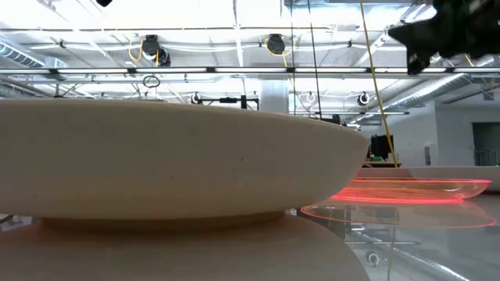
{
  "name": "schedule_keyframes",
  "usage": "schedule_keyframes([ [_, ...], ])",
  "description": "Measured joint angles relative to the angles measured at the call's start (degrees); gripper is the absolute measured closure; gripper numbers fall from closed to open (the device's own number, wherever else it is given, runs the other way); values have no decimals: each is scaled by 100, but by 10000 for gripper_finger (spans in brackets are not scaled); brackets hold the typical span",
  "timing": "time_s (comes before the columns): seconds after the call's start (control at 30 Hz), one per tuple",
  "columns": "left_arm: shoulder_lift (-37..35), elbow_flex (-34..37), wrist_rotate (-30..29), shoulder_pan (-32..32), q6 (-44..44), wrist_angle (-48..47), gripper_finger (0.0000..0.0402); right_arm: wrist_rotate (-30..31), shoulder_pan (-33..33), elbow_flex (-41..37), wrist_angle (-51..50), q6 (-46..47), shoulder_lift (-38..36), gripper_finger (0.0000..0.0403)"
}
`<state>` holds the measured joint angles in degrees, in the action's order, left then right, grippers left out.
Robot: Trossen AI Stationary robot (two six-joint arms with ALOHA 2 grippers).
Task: Place and stack plates onto a shelf
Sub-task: Put the bottom small pink plate on the shelf
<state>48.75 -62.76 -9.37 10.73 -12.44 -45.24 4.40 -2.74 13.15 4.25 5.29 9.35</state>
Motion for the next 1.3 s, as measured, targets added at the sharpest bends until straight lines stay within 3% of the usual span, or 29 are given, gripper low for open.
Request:
schedule_keyframes([
  [0.23, 0, 207, -125, 190, -18, 346, 380, 57, 0, 1796, -793, -438, 1379, 403],
  [0.5, -58, 140, -170, 218, 159, 394, 380, 608, 0, 4807, -3166, -425, 3075, 403],
  [0.67, -39, 140, -269, 218, 165, 379, 380, 603, 0, 6120, -3919, -72, 3907, 403],
  [0.8, -39, 140, -271, 218, 161, 346, 380, 594, 0, 6406, -3963, -56, 4273, 403],
  [1.3, -39, 140, -248, 223, -148, 174, 380, 435, -3, 6161, -4784, -172, 4987, 403],
])
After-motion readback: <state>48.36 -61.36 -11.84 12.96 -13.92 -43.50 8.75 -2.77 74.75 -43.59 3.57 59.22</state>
